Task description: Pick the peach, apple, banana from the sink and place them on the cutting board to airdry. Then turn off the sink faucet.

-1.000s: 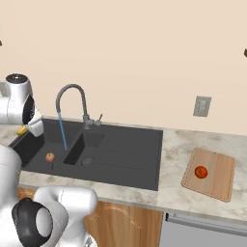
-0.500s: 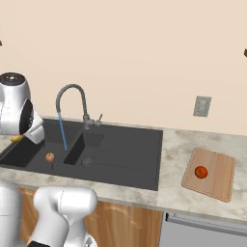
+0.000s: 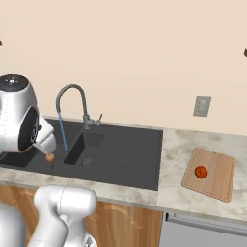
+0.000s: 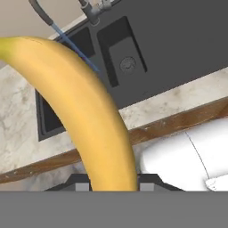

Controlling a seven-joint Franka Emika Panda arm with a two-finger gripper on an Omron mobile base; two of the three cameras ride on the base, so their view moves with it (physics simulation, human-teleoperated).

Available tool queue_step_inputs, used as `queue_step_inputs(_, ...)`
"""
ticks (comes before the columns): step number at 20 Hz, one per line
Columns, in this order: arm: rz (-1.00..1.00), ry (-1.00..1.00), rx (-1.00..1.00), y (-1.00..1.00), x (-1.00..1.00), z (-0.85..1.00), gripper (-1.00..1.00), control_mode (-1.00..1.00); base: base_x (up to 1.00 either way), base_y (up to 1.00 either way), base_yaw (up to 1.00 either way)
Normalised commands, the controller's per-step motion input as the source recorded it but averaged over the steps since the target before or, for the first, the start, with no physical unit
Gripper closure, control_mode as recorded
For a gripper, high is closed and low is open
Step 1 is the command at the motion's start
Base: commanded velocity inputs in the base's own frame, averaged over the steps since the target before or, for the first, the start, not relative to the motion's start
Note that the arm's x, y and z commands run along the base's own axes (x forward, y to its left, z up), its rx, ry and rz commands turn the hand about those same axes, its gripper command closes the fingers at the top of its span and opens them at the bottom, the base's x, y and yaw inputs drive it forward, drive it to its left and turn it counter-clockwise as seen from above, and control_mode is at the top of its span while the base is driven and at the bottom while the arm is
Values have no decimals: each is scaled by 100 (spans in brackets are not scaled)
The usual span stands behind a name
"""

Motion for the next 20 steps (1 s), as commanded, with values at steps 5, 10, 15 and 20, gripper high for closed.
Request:
queue_step_inputs(5, 0, -1, -6, -87, -47, 22, 100, -100, 0, 0, 0)
queue_step_inputs(10, 0, -2, -6, -91, -45, 19, 100, -100, 0, 0, 0)
queue_step_inputs(15, 0, -8, -4, -82, -38, 25, 100, -100, 0, 0, 0)
queue_step_inputs(20, 1, -19, 0, -56, -25, 21, 100, -100, 0, 0, 0)
